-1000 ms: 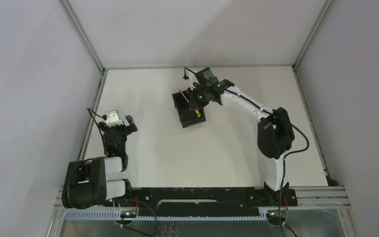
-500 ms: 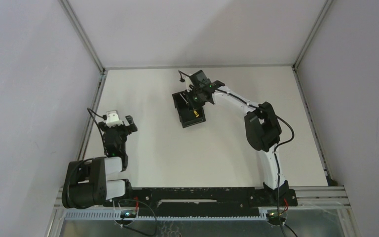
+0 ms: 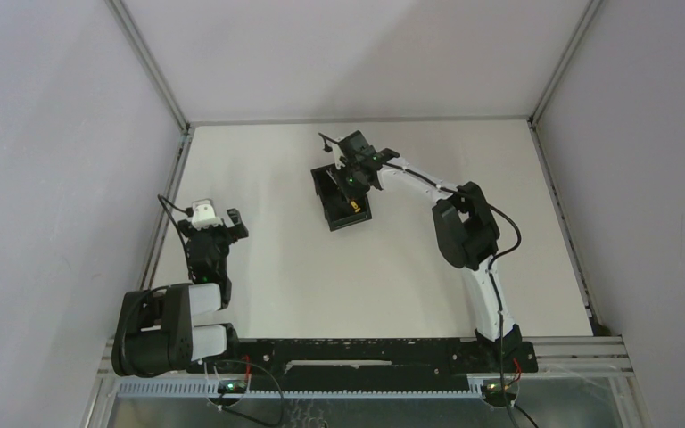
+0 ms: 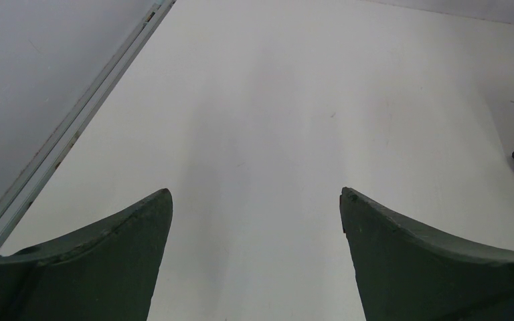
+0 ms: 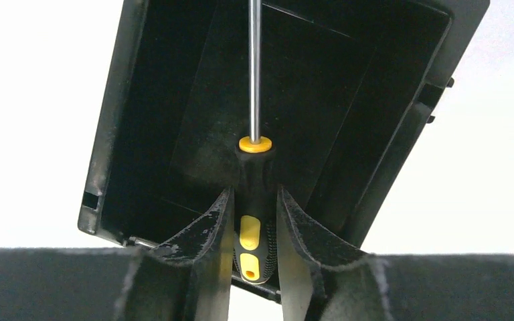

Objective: Put the screwdriver in the bin

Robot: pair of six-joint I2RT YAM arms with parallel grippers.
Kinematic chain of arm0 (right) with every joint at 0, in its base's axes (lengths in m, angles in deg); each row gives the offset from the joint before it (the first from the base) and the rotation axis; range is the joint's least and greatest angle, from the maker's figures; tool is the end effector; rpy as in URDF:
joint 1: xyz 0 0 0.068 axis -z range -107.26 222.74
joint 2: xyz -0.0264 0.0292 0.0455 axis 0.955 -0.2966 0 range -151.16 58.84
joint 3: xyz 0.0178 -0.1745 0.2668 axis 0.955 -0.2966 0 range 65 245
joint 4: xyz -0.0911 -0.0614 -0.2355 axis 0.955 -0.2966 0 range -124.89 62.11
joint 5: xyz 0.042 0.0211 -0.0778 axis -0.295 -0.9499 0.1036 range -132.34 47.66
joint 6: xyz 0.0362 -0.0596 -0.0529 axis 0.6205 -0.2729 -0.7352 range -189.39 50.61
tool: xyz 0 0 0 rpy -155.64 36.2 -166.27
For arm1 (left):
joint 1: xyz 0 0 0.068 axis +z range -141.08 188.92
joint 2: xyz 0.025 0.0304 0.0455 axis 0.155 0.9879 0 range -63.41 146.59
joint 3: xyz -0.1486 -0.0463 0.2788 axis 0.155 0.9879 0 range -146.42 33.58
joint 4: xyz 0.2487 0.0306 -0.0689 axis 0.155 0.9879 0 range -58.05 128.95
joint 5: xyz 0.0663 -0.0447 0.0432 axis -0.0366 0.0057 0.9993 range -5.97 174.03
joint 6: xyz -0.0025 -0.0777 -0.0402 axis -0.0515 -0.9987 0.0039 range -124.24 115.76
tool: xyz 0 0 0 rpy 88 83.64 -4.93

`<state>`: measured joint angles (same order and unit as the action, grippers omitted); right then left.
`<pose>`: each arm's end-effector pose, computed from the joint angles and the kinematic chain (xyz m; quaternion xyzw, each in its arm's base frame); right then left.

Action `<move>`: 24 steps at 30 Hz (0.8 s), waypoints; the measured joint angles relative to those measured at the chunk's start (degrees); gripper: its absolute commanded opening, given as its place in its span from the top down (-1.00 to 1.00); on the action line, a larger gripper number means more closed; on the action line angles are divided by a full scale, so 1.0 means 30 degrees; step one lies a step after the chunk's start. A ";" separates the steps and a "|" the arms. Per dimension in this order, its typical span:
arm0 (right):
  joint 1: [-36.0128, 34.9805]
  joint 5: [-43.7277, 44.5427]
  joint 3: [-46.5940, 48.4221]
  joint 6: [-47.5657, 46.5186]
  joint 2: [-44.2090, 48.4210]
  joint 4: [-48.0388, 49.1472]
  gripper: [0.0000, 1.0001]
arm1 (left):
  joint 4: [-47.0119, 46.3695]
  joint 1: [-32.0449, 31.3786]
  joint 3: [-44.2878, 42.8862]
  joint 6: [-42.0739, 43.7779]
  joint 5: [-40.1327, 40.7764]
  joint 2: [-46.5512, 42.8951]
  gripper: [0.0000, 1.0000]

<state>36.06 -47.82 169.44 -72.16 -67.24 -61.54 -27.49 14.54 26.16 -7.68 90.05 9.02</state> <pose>0.4270 0.3275 0.2072 -0.3352 0.8926 0.1305 0.2718 0.2315 0.0310 0.2009 -0.0936 0.7345 0.0518 0.6701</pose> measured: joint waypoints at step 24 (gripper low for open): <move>-0.0481 0.1348 0.0663 0.1129 0.1581 -0.0729 -0.37 | 0.0000 0.0000 0.0000 0.0000 0.0000 0.0000 -1.00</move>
<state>34.62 -43.77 171.43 -68.77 -62.50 -63.72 -27.49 14.54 26.16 -7.68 90.05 9.02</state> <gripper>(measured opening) 0.593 0.996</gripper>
